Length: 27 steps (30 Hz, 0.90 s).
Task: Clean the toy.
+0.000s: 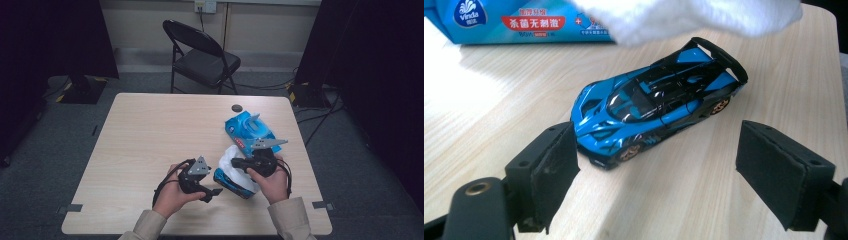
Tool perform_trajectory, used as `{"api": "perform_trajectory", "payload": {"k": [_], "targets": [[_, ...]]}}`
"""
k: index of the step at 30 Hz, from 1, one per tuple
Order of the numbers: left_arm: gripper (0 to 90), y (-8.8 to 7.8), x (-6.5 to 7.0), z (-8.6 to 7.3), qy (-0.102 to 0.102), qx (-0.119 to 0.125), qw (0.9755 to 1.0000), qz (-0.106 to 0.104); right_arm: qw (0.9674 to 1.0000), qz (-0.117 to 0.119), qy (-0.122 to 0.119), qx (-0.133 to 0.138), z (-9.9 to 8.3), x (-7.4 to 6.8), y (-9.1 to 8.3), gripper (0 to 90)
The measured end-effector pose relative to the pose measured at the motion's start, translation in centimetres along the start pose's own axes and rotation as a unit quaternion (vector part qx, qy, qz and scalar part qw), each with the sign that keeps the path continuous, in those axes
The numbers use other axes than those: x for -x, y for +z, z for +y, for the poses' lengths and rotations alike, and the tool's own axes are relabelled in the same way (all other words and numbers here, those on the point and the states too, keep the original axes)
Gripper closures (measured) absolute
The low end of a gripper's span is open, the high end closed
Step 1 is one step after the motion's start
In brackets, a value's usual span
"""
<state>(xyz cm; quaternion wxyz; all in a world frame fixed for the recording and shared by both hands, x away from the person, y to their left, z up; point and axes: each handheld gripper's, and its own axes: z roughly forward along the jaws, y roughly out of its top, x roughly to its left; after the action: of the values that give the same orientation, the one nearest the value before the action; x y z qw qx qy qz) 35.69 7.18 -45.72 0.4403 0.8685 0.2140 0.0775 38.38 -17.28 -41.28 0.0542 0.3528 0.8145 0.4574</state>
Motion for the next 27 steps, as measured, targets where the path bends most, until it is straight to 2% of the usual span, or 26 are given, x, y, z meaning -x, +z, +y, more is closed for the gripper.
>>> {"api": "perform_trajectory", "payload": {"k": [9, 21, 27], "targets": [[16.7, -1.5, -0.5, -1.9, -0.013, -0.003, 0.9998, 0.013, 0.9992, 0.03, -0.024, -0.009, 0.7, -2.3, 3.0, 86.6], [16.7, -3.2, -1.1, -4.0, -0.033, -0.002, 0.999, 0.03, 0.9977, 0.051, -0.034, -0.027, 0.3, -3.7, 5.9, 86.1], [16.7, -3.7, -1.3, -4.4, -0.031, -0.002, 0.9988, 0.037, 0.9968, 0.059, -0.038, -0.039, -0.4, -4.2, 7.3, 85.5]]}}
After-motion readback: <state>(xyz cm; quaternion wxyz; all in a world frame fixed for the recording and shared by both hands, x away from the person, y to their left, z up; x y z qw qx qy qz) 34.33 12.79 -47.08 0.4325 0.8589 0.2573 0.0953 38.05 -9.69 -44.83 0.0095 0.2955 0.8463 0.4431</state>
